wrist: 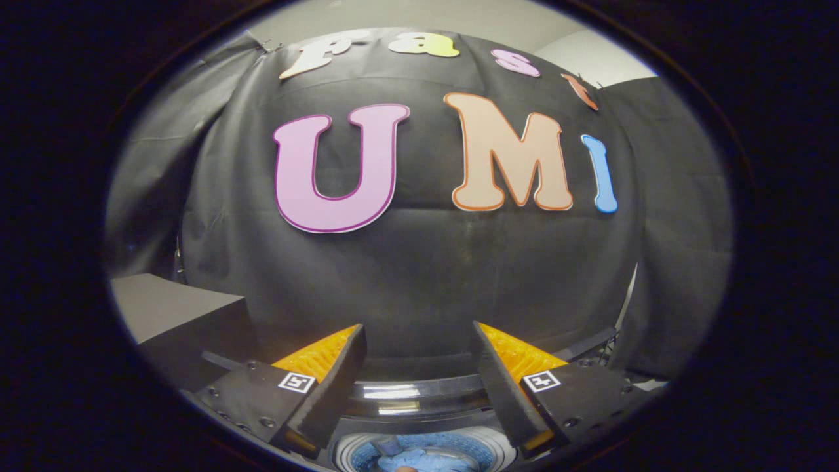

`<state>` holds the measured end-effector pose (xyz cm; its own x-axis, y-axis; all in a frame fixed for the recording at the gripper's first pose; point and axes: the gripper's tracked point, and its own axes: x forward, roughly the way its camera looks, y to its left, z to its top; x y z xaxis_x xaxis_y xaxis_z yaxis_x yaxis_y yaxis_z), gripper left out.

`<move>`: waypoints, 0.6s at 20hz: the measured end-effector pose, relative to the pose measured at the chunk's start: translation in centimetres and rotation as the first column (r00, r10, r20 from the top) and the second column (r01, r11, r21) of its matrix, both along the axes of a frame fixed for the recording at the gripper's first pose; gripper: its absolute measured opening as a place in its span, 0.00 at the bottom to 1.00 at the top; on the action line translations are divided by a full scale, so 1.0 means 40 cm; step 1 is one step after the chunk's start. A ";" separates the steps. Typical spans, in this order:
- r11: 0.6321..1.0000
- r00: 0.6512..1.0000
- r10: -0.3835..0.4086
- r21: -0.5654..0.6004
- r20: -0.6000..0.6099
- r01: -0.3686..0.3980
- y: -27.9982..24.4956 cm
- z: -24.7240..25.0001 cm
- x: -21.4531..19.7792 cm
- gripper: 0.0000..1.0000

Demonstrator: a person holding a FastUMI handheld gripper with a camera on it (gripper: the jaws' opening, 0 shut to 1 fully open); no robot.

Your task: Put the clothes into the washing machine and then close the washing machine lid.

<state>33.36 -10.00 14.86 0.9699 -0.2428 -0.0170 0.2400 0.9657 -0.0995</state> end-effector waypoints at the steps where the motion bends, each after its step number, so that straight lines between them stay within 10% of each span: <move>1: 1.000 1.000 -0.004 0.001 -0.002 0.004 -0.001 -0.003 -0.006 0.99; 12: 0.997 0.994 0.005 0.082 -0.111 0.004 -0.013 -0.132 -0.119 0.96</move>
<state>28.60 -10.54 9.59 0.9610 -0.2359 -0.1441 0.2317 0.9717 -0.0457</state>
